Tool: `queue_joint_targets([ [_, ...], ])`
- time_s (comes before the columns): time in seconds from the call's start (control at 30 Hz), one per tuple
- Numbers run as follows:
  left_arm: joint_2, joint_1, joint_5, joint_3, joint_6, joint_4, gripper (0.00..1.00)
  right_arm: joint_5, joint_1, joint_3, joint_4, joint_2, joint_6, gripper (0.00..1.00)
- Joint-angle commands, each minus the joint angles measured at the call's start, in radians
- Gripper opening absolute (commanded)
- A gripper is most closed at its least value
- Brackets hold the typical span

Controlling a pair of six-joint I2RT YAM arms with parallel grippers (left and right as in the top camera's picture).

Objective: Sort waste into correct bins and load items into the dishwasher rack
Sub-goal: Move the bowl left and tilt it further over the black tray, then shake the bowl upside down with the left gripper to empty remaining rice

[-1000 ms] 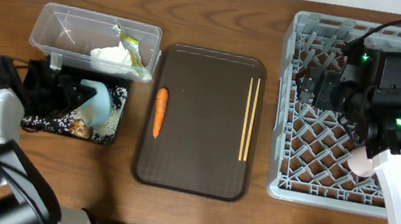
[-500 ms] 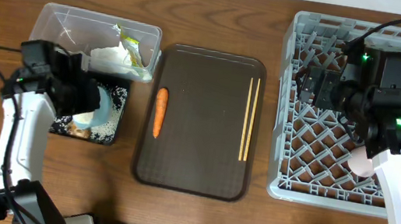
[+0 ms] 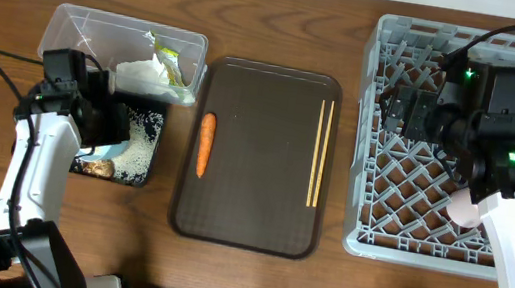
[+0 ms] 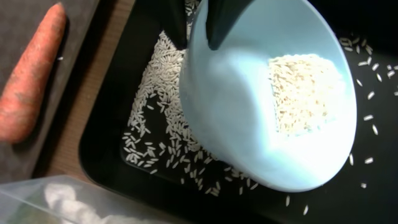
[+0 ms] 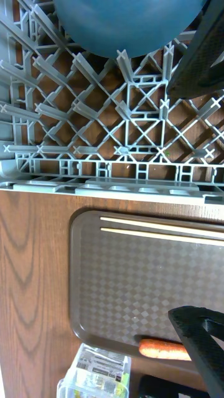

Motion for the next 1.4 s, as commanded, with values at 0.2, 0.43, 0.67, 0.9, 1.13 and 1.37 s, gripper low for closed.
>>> queue_joint_targets([
  [0.2, 0.026, -0.012, -0.016, 0.01, -0.001, 0.0, 0.25, 0.01, 0.0, 0.002, -0.001, -0.001, -0.01, 0.99],
  [0.43, 0.076, -0.035, -0.015, 0.008, 0.0, -0.003, 0.27, 0.01, 0.0, 0.002, -0.001, -0.001, -0.01, 0.99],
  [0.67, 0.076, -0.122, -0.073, 0.01, 0.039, -0.008, 0.27, 0.01, 0.0, 0.002, -0.001, -0.001, -0.01, 0.99],
  [0.9, 0.062, -0.166, -0.145, 0.014, 0.036, -0.025, 0.27, 0.01, 0.0, 0.002, -0.001, -0.001, -0.01, 0.99],
  [1.13, 0.125, -0.168, -0.176, 0.008, 0.036, 0.021, 0.27, 0.01, 0.0, 0.002, -0.001, -0.001, -0.01, 0.99],
  [1.37, 0.205, -0.168, -0.168, 0.008, 0.035, 0.026, 0.24, 0.01, 0.0, 0.002, -0.008, -0.001, -0.01, 0.99],
])
